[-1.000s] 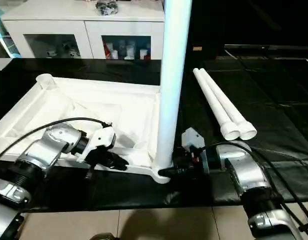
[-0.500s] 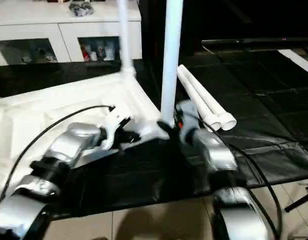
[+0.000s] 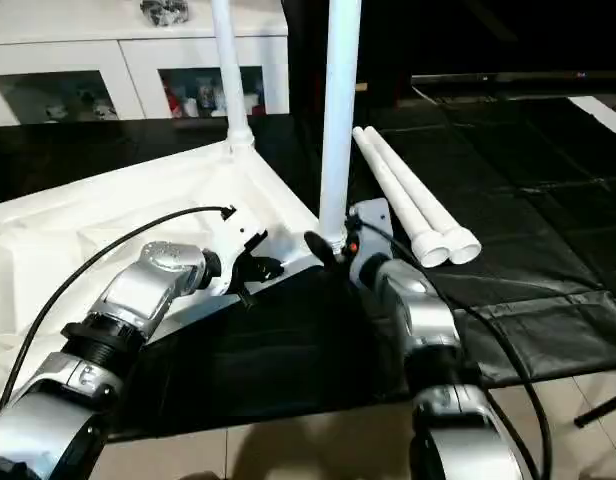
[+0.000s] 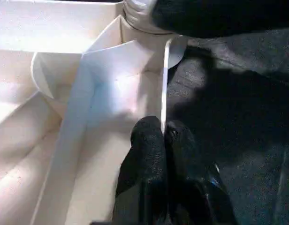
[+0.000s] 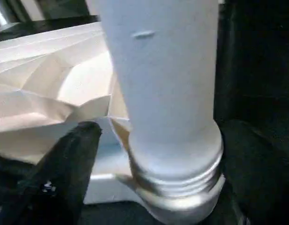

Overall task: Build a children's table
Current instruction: Rotate leg to tighten, then rotate table base

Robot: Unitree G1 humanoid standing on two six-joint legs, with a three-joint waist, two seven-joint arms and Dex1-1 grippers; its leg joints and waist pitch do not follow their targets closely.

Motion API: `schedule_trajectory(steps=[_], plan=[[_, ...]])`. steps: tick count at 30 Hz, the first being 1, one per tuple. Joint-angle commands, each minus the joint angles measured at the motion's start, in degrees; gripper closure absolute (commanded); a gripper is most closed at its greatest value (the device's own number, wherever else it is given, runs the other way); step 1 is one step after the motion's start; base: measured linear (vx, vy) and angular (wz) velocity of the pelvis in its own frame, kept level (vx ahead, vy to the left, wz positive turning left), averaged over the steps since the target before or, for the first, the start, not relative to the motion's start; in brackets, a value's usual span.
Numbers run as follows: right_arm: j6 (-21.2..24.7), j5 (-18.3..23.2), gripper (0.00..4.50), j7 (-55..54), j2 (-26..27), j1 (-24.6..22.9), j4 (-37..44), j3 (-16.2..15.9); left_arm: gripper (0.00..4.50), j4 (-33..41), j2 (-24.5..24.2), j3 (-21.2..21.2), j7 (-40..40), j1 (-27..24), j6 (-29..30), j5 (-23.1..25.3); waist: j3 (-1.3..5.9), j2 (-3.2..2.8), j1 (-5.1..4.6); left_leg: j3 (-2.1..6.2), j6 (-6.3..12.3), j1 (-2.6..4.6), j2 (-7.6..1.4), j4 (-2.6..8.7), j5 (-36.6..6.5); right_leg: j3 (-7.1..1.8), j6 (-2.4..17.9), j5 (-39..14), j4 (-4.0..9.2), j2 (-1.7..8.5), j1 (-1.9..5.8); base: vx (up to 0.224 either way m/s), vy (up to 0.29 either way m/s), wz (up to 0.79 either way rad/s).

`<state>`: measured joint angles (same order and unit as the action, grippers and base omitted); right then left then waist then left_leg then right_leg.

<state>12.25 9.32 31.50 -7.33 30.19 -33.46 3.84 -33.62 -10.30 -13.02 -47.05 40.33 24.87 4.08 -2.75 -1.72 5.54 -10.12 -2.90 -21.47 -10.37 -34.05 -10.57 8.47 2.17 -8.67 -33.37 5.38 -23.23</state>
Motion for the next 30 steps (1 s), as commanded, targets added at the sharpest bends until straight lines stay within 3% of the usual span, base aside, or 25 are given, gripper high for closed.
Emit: schedule_trajectory(steps=[1, 2, 6, 10, 11, 13, 15, 16, 18, 19, 23, 26, 27, 28, 30], plan=[[1.9, 1.0, 0.02, 2.9, -0.1, -2.2, 2.6, -2.0, 4.5, 2.0, -0.2, 0.4, 1.5, 2.1, -4.1, 0.4, 4.5, -0.11, 0.27, 1.37, 4.21, 0.79, -3.4, 3.62, -8.9, -3.97, 10.5, -8.4, 3.22, 4.54, 4.04, 0.0, 0.0, 0.0], [1.2, 2.6, 0.02, 5.2, -2.0, -5.0, 7.3, -0.9, 4.5, 0.5, -0.3, -0.1, 2.7, 2.5, -5.6, 1.6, 4.4, 0.2, 0.39, 1.29, 4.42, 0.7, -3.26, 3.59, -8.9, -3.97, 9.9, -9.1, 3.43, 4.51, 4.2, 0.0, 0.0, 0.0], [3.0, 7.1, 0.02, 7.9, -4.4, -9.5, 16.3, 2.3, 4.5, -2.7, 0.2, -0.7, 4.7, 4.1, -8.1, 2.5, 4.43, 0.48, 0.71, 1.25, 5.55, 0.5, -3.16, 3.45, -8.2, -3.91, 8.9, -10.9, 3.66, 4.69, 4.17, 0.0, 0.0, 0.0], [2.7, 8.0, 0.02, 10.6, -6.3, -11.7, 19.3, 2.0, 4.5, -4.4, 0.6, -0.8, 5.2, 5.0, -9.0, 2.5, 4.44, 0.51, 1.02, 1.26, 5.71, 0.52, -3.12, 3.42, -8.0, -3.79, 8.1, -12.2, 3.86, 4.62, 4.02, 0.0, 0.0, 0.0], [3.7, 8.4, 0.02, 11.6, -7.0, -12.6, 20.3, 1.8, 4.5, -5.2, 0.8, -0.7, 5.3, 5.3, -9.6, 2.5, 4.42, 0.36, 0.94, 1.27, 5.73, 0.41, -3.06, 3.38, -8.0, -3.78, 8.1, -12.2, 3.83, 4.63, 4.06, 0.0, 0.0, 0.0], [8.0, 7.0, 0.02, 13.1, -9.7, -15.1, 23.1, -0.8, 4.5, -8.1, 2.1, 0.4, 7.9, 6.6, -11.4, 2.1, 4.47, 0.6, 1.19, 1.23, 6.25, 0.45, -2.91, 3.21, -7.5, -3.66, 8.1, -12.1, 3.98, 4.44, 4.07, 0.0, 0.0, 0.0], [7.7, 5.2, 0.02, 13.3, -10.4, -15.9, 23.8, -2.6, 4.5, -9.3, 2.7, 1.6, 7.8, 7.2, -11.4, 0.9, 4.59, 0.64, 1.51, 1.2, 6.42, 0.36, -2.91, 3.13, -6.6, -3.67, 8.0, -11.8, 3.95, 4.57, 3.98, 0.0, 0.0, 0.0], [8.0, 3.9, 0.0, 13.7, -10.9, -16.5, 24.5, -4.4, 4.23, -9.8, 3.3, 3.0, 7.3, 7.7, -11.6, -0.7, 4.57, 0.85, 1.39, 1.26, 6.45, 0.17, -2.92, 3.16, -6.4, -3.59, 8.0, -11.6, 3.88, 4.6, 4.11, 0.0, 0.0, 0.0], [6.7, 2.1, 0.0, 12.8, -10.8, -16.8, 24.7, -6.0, 4.23, -10.1, 3.7, 4.9, 7.5, 8.4, -11.5, -2.5, 4.58, 0.98, 1.43, 1.21, 6.45, 0.2, -2.92, 3.08, -6.5, -3.51, 8.4, -11.8, 3.93, 4.7, 4.06, 0.0, 0.0, 0.0], [6.8, 1.8, 0.0, 11.1, -10.1, -16.5, 24.2, -6.0, 3.93, -10.2, 3.6, 5.1, 7.4, 8.7, -12.1, -2.7, 4.62, 1.11, 1.45, 1.22, 6.54, 0.25, -3.02, 3.1, -6.4, -3.51, 8.6, -11.8, 3.94, 4.72, 3.96, 0.0, 0.0, 0.0], [6.6, 0.7, 0.0, 6.4, -7.8, -14.4, 21.3, -5.4, 3.62, -9.7, 2.5, 6.7, 7.6, 9.5, -12.7, -3.9, 4.26, 1.09, 1.43, 1.33, 5.38, 0.52, -3.24, 3.41, -8.3, -3.53, 8.2, -14.7, 4.14, 4.78, 3.67, 0.0, 0.0, 0.0], [7.3, 0.9, 0.0, 4.2, -5.9, -12.6, 20.3, -5.6, 3.62, -7.5, 0.4, 9.4, 5.6, 9.8, -11.4, -6.6, 4.19, 0.98, 1.17, 1.36, 4.45, 0.45, -3.13, 3.53, -8.5, -3.62, 7.8, -15.8, 4.07, 4.92, 3.8, 0.0, 0.0, 0.0], [7.4, 0.9, 0.0, 4.1, -5.8, -12.5, 20.3, -5.8, 3.62, -7.3, 0.1, 9.7, 5.6, 9.8, -11.3, -6.7, 4.19, 1.36, 1.11, 1.28, 4.49, 0.54, -3.15, 3.53, -8.6, -3.67, 7.7, -15.8, 4.11, 4.85, 3.71, 0.0, 0.0, 0.0], [7.4, 0.9, 0.0, 4.1, -5.7, -12.5, 20.3, -5.8, 3.62, -7.2, 0.0, 9.8, 5.6, 9.8, -11.2, -6.7, 4.2, 1.08, 1.26, 1.31, 4.51, 0.62, -3.2, 3.52, -8.2, -3.74, 7.7, -15.4, 3.96, 4.87, 3.67, 0.0, 0.0, 0.0], [6.8, 0.4, 0.0, 3.6, -4.6, -11.4, 19.5, -6.5, 3.62, -4.9, -4.7, 11.1, 6.6, 9.5, -9.8, -5.5, 4.28, 0.88, 1.28, 1.36, 4.4, 0.58, -3.3, 3.56, -7.7, -3.79, 7.9, -14.3, 3.69, 4.85, 3.63, 0.0, 0.0, 0.0]])
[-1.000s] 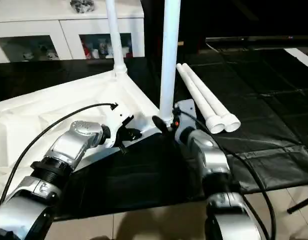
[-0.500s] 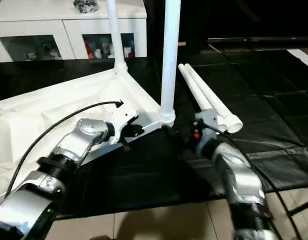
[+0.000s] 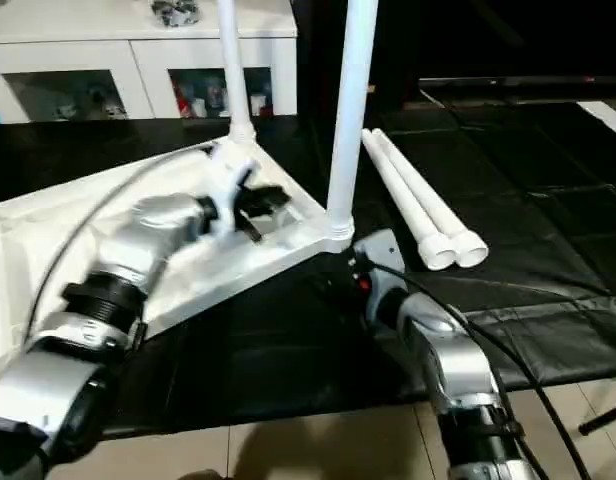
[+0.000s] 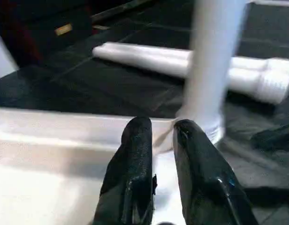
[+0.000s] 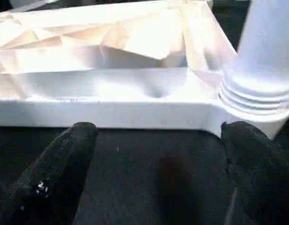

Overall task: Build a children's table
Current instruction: Rotate table base

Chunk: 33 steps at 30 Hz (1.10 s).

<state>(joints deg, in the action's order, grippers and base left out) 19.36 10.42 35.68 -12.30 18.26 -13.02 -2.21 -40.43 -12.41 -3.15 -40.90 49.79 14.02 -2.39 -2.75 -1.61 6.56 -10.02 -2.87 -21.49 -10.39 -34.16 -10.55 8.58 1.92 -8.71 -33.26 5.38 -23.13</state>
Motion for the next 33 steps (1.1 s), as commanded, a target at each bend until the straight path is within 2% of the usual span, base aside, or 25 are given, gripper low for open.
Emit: schedule_trajectory(steps=[1, 2, 3, 4, 5, 6, 7, 8, 9, 10, 11, 12, 13, 16, 17, 18, 19, 20, 24, 28, 30, 33], plan=[[-0.4, -0.7, 0.0, -0.6, 0.5, 0.5, -1.0, -0.5, 3.62, 2.0, -2.9, 1.3, 0.5, 0.1, 1.1, 1.1, 4.26, 0.57, 0.28, 1.34, 4.2, 0.65, -3.33, 3.73, -7.9, -3.88, 8.1, -14.1, 3.55, 4.86, 3.48, 0.0, 0.0, 0.0], [-0.8, -1.3, 0.0, -0.7, 1.1, 1.2, -1.9, -1.3, 3.87, 2.7, -8.1, 1.1, 1.7, -0.3, 0.8, 3.9, 4.32, 0.37, 0.1, 1.53, 3.46, 0.79, -3.5, 3.91, -8.4, -3.91, 8.1, -13.4, 3.32, 4.8, 3.41, 0.0, 0.0, 0.0], [-1.2, -1.7, 0.0, -0.8, 1.3, 1.5, -2.3, -1.8, 3.87, 2.8, -10.6, 0.7, 2.6, -0.6, 0.3, 5.9, 4.27, 0.36, -0.33, 1.58, 3.06, 0.61, -3.42, 4.0, -8.8, -3.94, 7.8, -12.8, 3.16, 4.63, 3.52, 0.0, 0.0, 0.0], [-1.2, -1.7, 0.0, -0.8, 1.3, 1.5, -2.3, -1.8, 3.87, 2.8, -10.6, 0.7, 2.6, -0.6, 0.3, 5.9, 4.24, 0.25, -0.35, 1.56, 2.72, 0.86, -3.46, 4.05, -9.2, -3.98, 7.8, -12.8, 3.15, 4.62, 3.35, 0.0, 0.0, 0.0], [-1.6, -2.4, 0.0, -1.0, 1.8, 2.3, -3.9, -2.6, 4.06, 3.7, -17.7, -0.6, 3.4, -2.0, 0.6, 10.8, 4.22, 0.37, -0.43, 1.55, 2.14, 0.95, -3.49, 4.08, -9.7, -4.06, 7.7, -13.1, 3.11, 4.76, 3.35, 0.0, 0.0, 0.0], [-1.6, -2.5, 0.0, -1.0, 1.8, 2.3, -3.9, -2.7, 4.06, 3.7, -17.8, -0.6, 3.4, -2.0, 0.6, 10.8, 4.16, 0.25, -0.68, 1.67, 1.95, 0.76, -3.46, 4.21, -9.8, -4.11, 7.7, -13.3, 2.91, 4.77, 3.44, 0.0, 0.0, 0.0], [-1.7, -2.8, 0.0, -1.3, 2.1, 2.8, -4.8, -3.1, 4.27, 4.3, -21.7, -1.1, 3.7, -2.9, 1.2, 13.0, 4.08, 0.11, -0.79, 1.6, 1.46, 1.04, -3.48, 4.24, -10.2, -4.17, 7.3, -14.0, 3.07, 4.76, 3.23, 0.0, 0.0, 0.0], [-1.5, -2.9, 0.0, -1.5, 2.3, 3.0, -5.1, -3.3, 4.27, 4.3, -23.2, -1.3, 4.0, -3.2, 1.3, 13.9, 3.92, -0.04, -1.1, 1.58, 1.11, 1.09, -3.47, 4.35, -10.9, -4.24, 7.3, -14.6, 3.18, 4.65, 3.13, 0.0, 0.0, 0.0], [-1.3, -3.2, 0.0, -1.6, 2.3, 3.3, -5.6, -3.6, 4.27, 3.9, -25.1, -1.9, 4.6, -3.5, 1.1, 15.4, 3.92, -0.1, -1.08, 1.56, 0.83, 1.17, -3.52, 4.36, -11.2, -4.3, 7.4, -14.6, 3.14, 4.67, 3.1, 0.0, 0.0, 0.0], [-1.4, -3.4, 0.0, -1.8, 2.4, 3.4, -6.1, -3.8, 4.39, 3.5, -26.6, -2.7, 4.9, -3.7, 0.9, 16.8, 3.89, -0.37, -0.94, 1.48, 0.35, 1.61, -3.69, 4.41, -12.0, -4.42, 7.8, -14.5, 3.31, 4.63, 2.68, 0.0, 0.0, 0.0], [-1.6, -3.9, 0.0, -2.2, 2.6, 3.7, -6.9, -4.3, 4.39, 2.6, -29.7, -4.3, 5.6, -4.2, 0.5, 19.6, 3.9, -0.36, -0.5, 1.67, -0.24, 1.57, -3.7, 4.52, -12.6, -4.44, 7.9, -14.3, 3.11, 4.61, 2.67, 0.0, 0.0, 0.0], [-1.6, -3.9, 0.0, -2.2, 2.6, 3.7, -6.9, -4.3, 4.45, 2.6, -29.7, -4.3, 5.6, -4.2, 0.5, 19.6, 3.78, -0.27, -0.76, 1.59, -0.31, 1.25, -3.58, 4.64, -12.9, -4.54, 7.8, -14.3, 3.02, 4.53, 2.86, 0.0, 0.0, 0.0], [-1.7, -4.1, 0.0, -2.5, 2.7, 4.0, -7.6, -4.4, 4.45, 2.1, -31.1, -4.9, 5.6, -4.6, 0.9, 20.5, 3.83, -0.38, -0.45, 1.57, -0.77, 1.67, -3.67, 4.65, -13.7, -4.62, 7.6, -14.7, 3.22, 4.75, 2.71, 0.0, 0.0, 0.0], [-2.7, -4.9, 0.0, -4.0, 3.5, 5.3, -10.7, -4.3, 4.45, 3.7, -33.7, -6.1, 2.7, -7.5, 3.5, 20.8, 3.69, -0.25, -0.25, 1.68, -1.78, 1.49, -3.65, 4.88, -14.8, -4.86, 8.1, -15.3, 3.08, 5.01, 2.77, 0.0, 0.0, 0.0], [-3.1, -5.1, 0.0, -4.4, 3.8, 5.9, -11.7, -4.1, 4.45, 4.5, -34.0, -6.5, 1.1, -8.7, 4.2, 20.6, 3.76, -0.32, -0.13, 1.65, -1.98, 1.71, -3.68, 4.85, -15.2, -4.91, 8.1, -15.5, 3.15, 5.06, 2.65, 0.0, 0.0, 0.0], [-3.4, -5.2, 0.0, -4.7, 4.2, 6.6, -12.7, -4.1, 4.45, 5.4, -33.8, -7.0, -1.3, -10.2, 4.4, 19.8, 3.51, -0.12, -0.49, 1.73, -2.11, 1.3, -3.5, 5.03, -15.7, -5.02, 8.2, -16.5, 3.14, 5.02, 2.8, 0.0, 0.0, 0.0], [-3.5, -5.2, 0.0, -4.8, 4.4, 6.9, -13.1, -4.2, 4.45, 5.8, -33.6, -7.0, -2.3, -10.9, 4.4, 19.3, 3.66, -0.13, -0.25, 1.77, -2.31, 1.56, -3.57, 4.97, -16.0, -5.08, 8.2, -17.2, 3.22, 5.26, 2.73, 0.0, 0.0, 0.0], [-3.7, -5.3, 0.0, -4.9, 4.6, 7.2, -13.6, -4.3, 4.45, 5.7, -33.1, -6.9, -3.0, -11.5, 4.2, 18.8, 3.69, -0.15, -0.2, 1.56, -2.14, 1.78, -3.52, 4.86, -16.1, -5.35, 8.5, -17.4, 3.32, 5.19, 2.42, 0.0, 0.0, 0.0], [-4.5, -5.7, 0.0, -5.3, 5.2, 8.2, -16.0, -4.7, 4.45, 4.6, -33.0, -9.0, -5.8, -12.9, 3.6, 19.5, 3.63, -0.07, -0.07, 1.71, -2.4, 1.64, -3.5, 5.03, -16.5, -5.46, 8.8, -16.2, 3.07, 5.03, 2.48, 0.0, 0.0, 0.0], [-5.4, -5.9, 0.0, -5.8, 5.8, 9.9, -19.3, -4.6, 4.45, 5.8, -32.9, -10.4, -11.0, -14.7, 4.6, 18.1, 3.54, 0.6, -0.37, 1.68, -2.68, 1.62, -3.34, 5.06, -17.4, -5.67, 9.3, -16.7, 3.06, 5.12, 2.62, 0.0, 0.0, 0.0], [-6.0, -6.0, 0.0, -6.0, 6.1, 10.7, -21.2, -4.6, 4.45, 6.5, -32.9, -10.9, -14.1, -15.6, 5.1, 16.8, 3.52, 0.51, -0.34, 1.71, -2.69, 1.65, -3.38, 5.03, -17.3, -5.76, 9.6, -17.8, 3.08, 5.34, 2.61, 0.0, 0.0, 0.0], [-7.0, -6.2, 0.0, -6.5, 6.6, 12.2, -24.3, -4.4, 4.45, 7.6, -34.1, -12.5, -18.5, -17.2, 4.3, 16.4, 3.53, 0.5, -0.35, 1.67, -2.48, 1.66, -3.44, 5.05, -16.9, -5.82, 9.9, -17.0, 2.91, 5.15, 2.52, 0.0, 0.0, 0.0]])
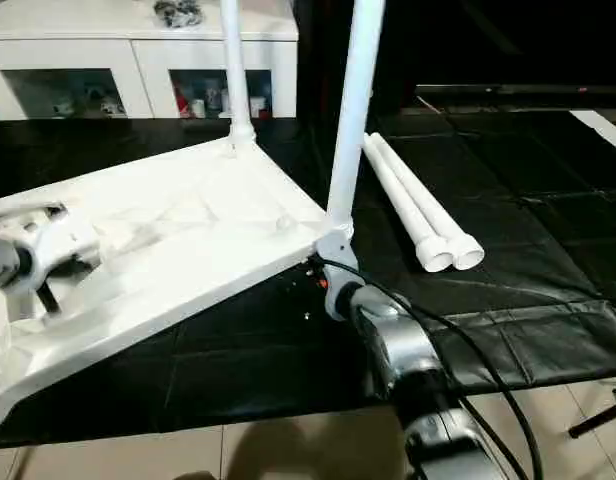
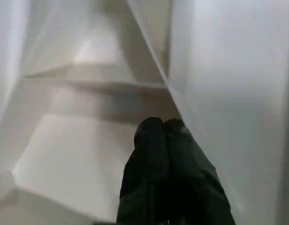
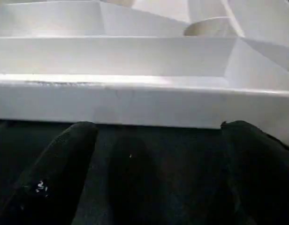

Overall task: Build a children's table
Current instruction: Rotate table base

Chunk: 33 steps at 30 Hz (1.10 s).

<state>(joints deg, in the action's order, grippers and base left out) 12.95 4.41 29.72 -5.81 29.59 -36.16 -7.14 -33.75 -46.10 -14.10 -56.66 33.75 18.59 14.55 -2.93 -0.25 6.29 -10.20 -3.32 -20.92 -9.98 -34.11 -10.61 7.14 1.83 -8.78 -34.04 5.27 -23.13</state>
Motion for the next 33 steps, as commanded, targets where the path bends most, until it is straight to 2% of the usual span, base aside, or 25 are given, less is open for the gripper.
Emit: schedule_trajectory(steps=[1, 3, 5, 8, 11, 12, 15, 17, 18, 19, 22, 25, 28, 29, 30, 31, 32, 33], plan=[[-0.8, -0.2, 0.0, -0.7, 0.2, 1.3, -1.9, 0.6, 4.45, 1.2, -0.5, -1.7, -3.6, -1.5, -0.4, -0.6, 3.71, -0.9, -0.1, 1.86, -2.07, 1.1, -3.87, 5.0, -16.8, -4.39, 10.2, -16.5, 3.57, 5.24, 2.5, 0.0, 0.0, 0.0], [-1.7, 0.0, 0.0, -1.2, 0.9, 2.8, -4.3, 1.1, 4.45, 2.0, -0.6, -1.7, -6.6, -2.2, -1.0, -1.9, 3.68, -0.95, -0.24, 1.78, -2.21, 1.11, -3.88, 5.03, -16.7, -4.4, 10.6, -16.0, 3.48, 5.15, 2.5, 0.0, 0.0, 0.0], [-2.2, 0.0, 0.0, -1.5, 1.5, 4.0, -6.1, 1.3, 4.45, 5.1, -1.0, -2.1, -11.6, -3.8, -1.2, -4.7, 3.64, -0.87, -0.17, 1.72, -2.45, 1.24, -3.9, 5.07, -17.3, -4.45, 10.8, -16.5, 3.5, 5.21, 2.49, 0.0, 0.0, 0.0], [-2.7, -0.2, 0.0, -1.6, 1.9, 4.8, -7.1, 1.4, 4.45, 8.5, -0.6, -1.1, -14.8, -5.2, -3.3, -8.6, 3.59, -0.84, -0.21, 1.64, -2.56, 1.16, -3.91, 5.13, -17.7, -4.51, 11.0, -16.5, 3.41, 5.17, 2.51, 0.0, 0.0, 0.0], [-3.7, -0.1, 0.0, -1.2, 2.3, 5.6, -8.6, 1.4, 4.45, 13.5, 0.5, 0.8, -19.1, -6.4, -1.2, -14.2, 3.63, -0.81, -0.22, 1.54, -2.54, 1.17, -3.91, 5.07, -17.5, -4.5, 11.2, -16.6, 3.27, 5.18, 2.52, 0.0, 0.0, 0.0], [-3.9, -0.1, 0.0, -0.9, 2.4, 5.9, -8.9, 1.2, 4.45, 15.5, 0.8, 0.8, -21.0, -6.6, 0.0, -16.0, 3.64, -0.57, -0.3, 1.47, -2.56, 1.16, -3.94, 5.08, -17.3, -4.52, 11.3, -16.5, 3.22, 5.18, 2.55, 0.0, 0.0, 0.0], [-4.9, -0.3, 0.0, -0.3, 2.5, 6.5, -10.0, 1.0, 4.45, 17.0, 1.5, 0.9, -22.2, -6.7, 1.1, -17.3, 3.54, -0.54, -0.29, 1.42, -2.37, 1.13, -3.87, 5.07, -17.0, -4.51, 11.4, -17.1, 3.29, 5.07, 2.54, 0.0, 0.0, 0.0], [-5.6, -0.2, 0.0, 0.5, 3.0, 7.0, -10.6, 0.8, 4.45, 17.5, 3.4, 0.6, -22.7, -6.4, 1.5, -18.2, 3.57, -0.39, -0.52, 1.41, -2.04, 0.94, -3.75, 5.01, -16.2, -4.5, 11.2, -16.7, 3.2, 4.99, 2.72, 0.0, 0.0, 0.0], [-6.2, -0.2, 0.0, 1.4, 3.5, 7.3, -10.7, 0.5, 4.45, 18.1, 5.1, 0.2, -22.4, -6.2, 2.0, -18.7, 3.57, -0.61, -0.65, 1.39, -1.95, 1.0, -3.71, 4.97, -16.2, -4.48, 11.2, -16.8, 3.23, 4.9, 2.7, 0.0, 0.0, 0.0], [-6.5, -0.3, 0.0, 1.8, 3.7, 7.4, -10.9, 0.4, 4.45, 18.3, 5.8, 0.1, -22.1, -6.0, 2.1, -18.8, 3.55, -0.5, -0.75, 1.34, -1.9, 0.97, -3.7, 4.95, -16.2, -4.5, 11.2, -16.8, 3.31, 4.88, 2.73, 0.0, 0.0, 0.0], [-7.3, -0.2, 0.0, 3.3, 4.3, 7.6, -10.6, 0.0, 4.45, 16.7, 8.4, 0.3, -20.4, -4.7, 0.9, -19.1, 3.68, -0.49, -0.8, 1.36, -1.61, 0.88, -3.69, 4.85, -15.2, -4.46, 11.2, -15.9, 3.26, 4.88, 2.86, 0.0, 0.0, 0.0], [-8.6, -0.4, 0.0, 3.3, 4.5, 8.2, -10.9, 0.2, 4.45, 12.1, 11.6, 0.3, -15.9, -1.6, -2.3, -17.4, 3.72, -0.39, -0.99, 1.41, -1.25, 0.88, -3.54, 4.79, -15.5, -4.35, 10.9, -16.5, 3.36, 4.73, 2.95, 0.0, 0.0, 0.0], [-9.8, 0.3, 0.0, 1.8, 4.4, 9.4, -11.4, 1.8, 4.45, 7.2, 14.1, -0.3, -11.4, 1.4, -4.4, -15.0, 3.8, -0.42, -1.05, 1.44, -1.16, 0.88, -3.56, 4.74, -15.5, -4.38, 10.5, -17.0, 3.53, 4.8, 3.0, 0.0, 0.0, 0.0], [-11.1, 0.8, 0.0, -0.1, 3.7, 10.4, -11.2, 3.5, 4.45, 1.3, 16.8, -0.7, -5.1, 4.7, -6.2, -12.2, 3.87, -0.7, -0.96, 1.49, -1.07, 0.89, -3.58, 4.67, -15.0, -4.4, 10.7, -16.1, 3.41, 4.81, 3.01, 0.0, 0.0, 0.0], [-11.1, 0.8, 0.0, -0.1, 3.7, 10.4, -11.2, 3.5, 4.45, 1.3, 16.8, -0.7, -5.1, 4.7, -6.2, -12.2, 3.73, -0.6, -1.15, 1.25, -0.73, 0.82, -3.28, 4.63, -15.2, -4.31, 10.4, -16.4, 3.78, 4.39, 2.81, 0.0, 0.0, 0.0], [-11.5, 0.9, 0.0, -0.4, 3.4, 10.7, -11.3, 3.9, 4.45, -0.3, 17.5, -0.8, -3.3, 5.5, -6.8, -11.3, 4.08, -0.64, -0.77, 1.48, -0.98, 1.14, -3.65, 4.55, -15.2, -4.36, 10.8, -15.3, 3.46, 4.91, 2.96, 0.0, 0.0, 0.0], [-11.7, 1.1, 0.0, -0.7, 2.9, 10.8, -10.6, 4.5, 4.45, -3.3, 18.8, -0.2, 0.7, 7.0, -7.3, -10.6, 3.96, -0.64, -0.85, 1.53, -0.82, 0.75, -3.63, 4.61, -14.7, -4.31, 11.0, -14.6, 3.33, 4.84, 3.07, 0.0, 0.0, 0.0], [-11.7, 1.1, 0.0, -0.7, 2.9, 10.8, -10.6, 4.5, 4.45, -3.3, 18.8, -0.2, 0.7, 7.0, -7.3, -10.6, 3.93, -0.62, -0.86, 1.38, -0.64, 0.91, -3.55, 4.58, -15.0, -4.26, 10.9, -14.7, 3.55, 4.57, 2.86, 0.0, 0.0, 0.0]])
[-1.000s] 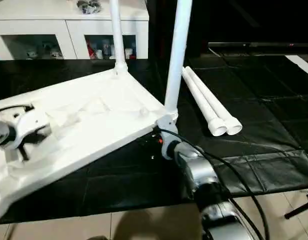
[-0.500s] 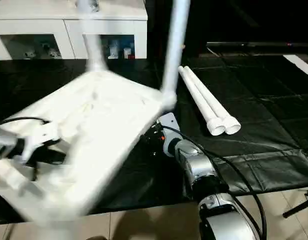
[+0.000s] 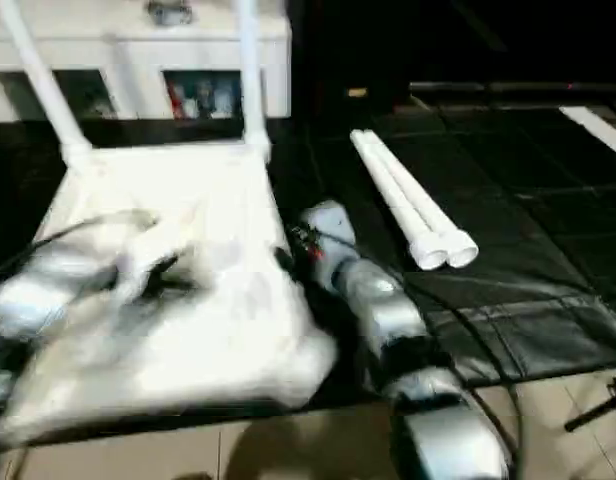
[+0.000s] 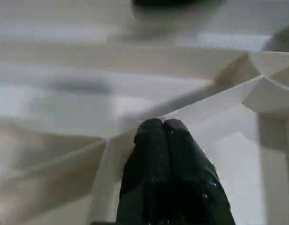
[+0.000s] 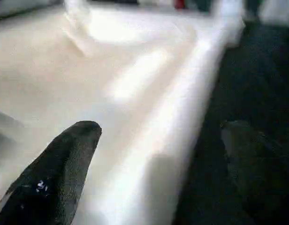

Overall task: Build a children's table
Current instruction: Rotate table base

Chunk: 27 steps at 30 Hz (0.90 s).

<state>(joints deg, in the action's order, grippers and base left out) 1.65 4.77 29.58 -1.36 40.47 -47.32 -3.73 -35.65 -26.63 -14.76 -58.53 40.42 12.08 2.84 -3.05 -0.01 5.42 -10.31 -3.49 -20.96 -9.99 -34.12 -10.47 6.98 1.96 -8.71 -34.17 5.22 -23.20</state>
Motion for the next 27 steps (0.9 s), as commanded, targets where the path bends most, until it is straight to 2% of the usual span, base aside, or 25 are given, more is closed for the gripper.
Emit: schedule_trajectory(steps=[1, 2, 3, 4, 5, 7, 8, 9, 11, 13, 14, 15, 17, 18, 20, 21, 22, 23, 27], plan=[[-0.4, 0.7, 0.0, -0.6, -1.5, -0.1, 0.5, 1.1, 4.45, -1.4, -0.7, 0.5, 2.6, 0.4, -0.8, 1.1, 4.17, -0.79, 0.2, 1.6, -0.61, 1.05, -3.66, 4.55, -14.9, -4.09, 10.9, -14.2, 3.48, 4.83, 3.03, 0.0, 0.0, 0.0], [-0.6, 1.1, 0.0, -0.5, -2.0, -0.2, 1.3, 1.6, 4.45, -4.1, 0.3, 1.1, 5.7, 1.7, -1.2, 1.6, 4.13, -0.87, 0.15, 1.46, -0.21, 0.82, -3.56, 4.54, -13.6, -4.09, 11.0, -12.2, 3.34, 4.54, 3.05, 0.0, 0.0, 0.0], [-0.9, 1.1, 0.0, -0.5, -2.7, -0.6, 2.7, 1.9, 4.45, -7.8, 1.2, 1.3, 10.9, 3.4, -2.0, 3.0, 4.29, -0.84, 0.18, 1.46, -0.19, 0.89, -3.45, 4.4, -13.2, -4.05, 11.0, -11.2, 3.17, 4.42, 3.09, 0.0, 0.0, 0.0], [-1.8, 0.9, 0.0, -0.5, -3.4, -1.1, 4.0, 2.0, 4.45, -11.4, 1.9, 1.6, 15.0, 4.8, -3.0, 3.9, 4.4, -0.66, 0.33, 1.44, 0.42, 0.62, -3.2, 4.23, -11.8, -4.03, 10.6, -9.5, 3.07, 4.28, 3.39, 0.0, 0.0, 0.0], [-2.4, 0.7, 0.0, -0.5, -3.8, -1.5, 4.8, 1.9, 4.45, -13.4, 2.2, 1.7, 17.3, 5.7, -3.7, 4.4, 4.51, -0.56, 0.54, 1.48, 0.79, 0.57, -3.22, 4.18, -10.9, -4.0, 10.4, -8.7, 2.89, 4.46, 3.53, 0.0, 0.0, 0.0], [-2.2, 1.5, 0.0, 0.3, -4.0, -3.0, 7.7, 2.4, 4.45, -16.2, 2.8, 2.1, 20.6, 6.7, -5.3, 4.9, 4.35, -0.54, 0.69, 1.32, 1.67, 0.43, -3.16, 4.08, -10.8, -3.98, 10.0, -9.5, 3.35, 4.54, 3.51, 0.0, 0.0, 0.0], [-1.3, 2.0, 0.0, 1.2, -4.4, -4.6, 10.7, 2.5, 4.45, -17.6, 3.3, 2.9, 22.3, 7.1, -6.5, 4.6, 4.51, -0.81, 0.89, 1.57, 1.66, 0.57, -3.36, 4.13, -10.8, -3.91, 10.3, -10.1, 3.15, 4.79, 3.56, 0.0, 0.0, 0.0], [-0.7, 2.6, 0.0, 1.6, -4.7, -6.3, 13.6, 2.8, 4.45, -17.8, 3.6, 3.6, 22.8, 7.0, -7.1, 4.1, 4.39, -0.71, 0.91, 1.5, 2.0, 0.53, -3.42, 4.12, -11.3, -3.9, 10.1, -10.7, 3.47, 4.79, 3.5, 0.0, 0.0, 0.0], [-0.7, 2.6, 0.0, 1.7, -4.7, -6.5, 13.9, 2.9, 4.45, -17.9, 3.7, 3.7, 22.9, 7.0, -7.2, 4.1, 4.44, -0.63, 1.07, 1.56, 1.91, 0.69, -3.55, 4.2, -12.0, -3.85, 10.3, -11.7, 3.54, 4.84, 3.38, 0.0, 0.0, 0.0], [-0.6, 3.3, 0.0, 1.2, -5.1, -9.8, 19.5, 3.6, 4.45, -18.1, 3.9, 4.7, 23.1, 6.5, -9.6, 3.3, 4.23, -0.59, 1.22, 1.54, 1.84, 0.71, -3.57, 4.31, -13.1, -3.84, 9.9, -13.4, 3.88, 4.84, 3.32, 0.0, 0.0, 0.0], [-1.3, 4.0, 0.0, -0.2, -4.9, -11.7, 23.0, 4.6, 4.45, -16.4, 3.9, 6.2, 21.7, 5.4, -11.6, 1.4, 4.2, -0.58, 1.31, 1.63, 1.19, 0.81, -3.63, 4.44, -14.3, -3.83, 9.1, -15.5, 4.05, 4.88, 3.19, 0.0, 0.0, 0.0], [-1.6, 4.4, 0.0, -0.9, -4.7, -12.6, 24.6, 5.1, 4.45, -15.5, 4.0, 7.0, 21.0, 4.8, -12.5, 0.5, 4.21, -0.53, 1.53, 1.66, 0.99, 0.88, -3.78, 4.5, -14.2, -3.92, 8.9, -15.5, 4.11, 5.07, 3.12, 0.0, 0.0, 0.0], [-4.0, 3.4, 0.0, -3.4, -4.5, -14.3, 27.4, 5.8, 4.45, -12.0, 4.2, 9.0, 18.9, 3.0, -13.3, -2.2, 4.2, -0.37, 1.55, 1.7, 0.79, 0.84, -3.87, 4.65, -14.4, -3.95, 8.9, -15.5, 4.07, 5.12, 3.11, 0.0, 0.0, 0.0], [-6.4, 2.9, 0.0, -6.0, -4.3, -16.1, 30.5, 6.4, 4.45, -7.4, 4.6, 11.0, 15.9, 0.9, -13.2, -5.8, 4.14, -0.25, 1.52, 1.68, 0.05, 0.78, -4.05, 4.78, -14.3, -4.02, 9.3, -15.2, 3.8, 5.29, 2.99, 0.0, 0.0, 0.0], [-6.5, 2.3, 0.0, -6.4, -4.5, -16.9, 32.1, 6.3, 4.45, -5.6, 4.7, 11.1, 14.0, 0.0, -13.3, -7.4, 4.02, -0.34, 1.38, 1.55, 0.23, 0.79, -3.74, 4.79, -14.9, -3.97, 9.3, -15.8, 3.94, 5.01, 2.84, 0.0, 0.0, 0.0], [-5.5, 2.1, 0.0, -6.4, -4.7, -17.6, 33.9, 6.0, 4.45, -3.2, 4.1, 10.1, 11.0, -1.3, -12.8, -8.2, 3.84, 0.34, 1.27, 1.44, 0.52, 0.7, -3.66, 4.88, -15.4, -4.01, 8.6, -17.5, 4.23, 4.98, 2.87, 0.0, 0.0, 0.0], [-5.5, 2.1, 0.0, -6.4, -4.7, -17.6, 33.9, 6.0, 4.45, -3.2, 4.1, 10.1, 11.0, -1.3, -12.8, -8.2, 3.84, 0.04, 1.41, 1.58, 0.54, 0.69, -3.72, 4.88, -15.5, -4.02, 8.3, -18.3, 4.08, 5.16, 2.97, 0.0, 0.0, 0.0], [-3.1, 3.3, 0.0, -4.7, -5.0, -18.2, 35.7, 5.5, 4.45, -1.3, 3.4, 8.8, 8.2, -2.4, -12.2, -8.5, 3.77, -0.09, 1.35, 1.69, 0.68, 0.77, -3.83, 4.96, -16.0, -4.08, 7.8, -19.5, 4.26, 5.18, 2.89, 0.0, 0.0, 0.0], [5.8, 3.3, 0.0, 0.5, -7.8, -20.1, 40.3, 1.8, 4.45, -0.7, 0.2, 1.9, 0.1, -4.3, -10.9, -4.4, 3.71, -0.13, 0.91, 1.64, 0.85, 0.69, -3.69, 5.09, -15.5, -4.22, 7.0, -18.7, 4.24, 4.76, 2.86, 0.0, 0.0, 0.0]])
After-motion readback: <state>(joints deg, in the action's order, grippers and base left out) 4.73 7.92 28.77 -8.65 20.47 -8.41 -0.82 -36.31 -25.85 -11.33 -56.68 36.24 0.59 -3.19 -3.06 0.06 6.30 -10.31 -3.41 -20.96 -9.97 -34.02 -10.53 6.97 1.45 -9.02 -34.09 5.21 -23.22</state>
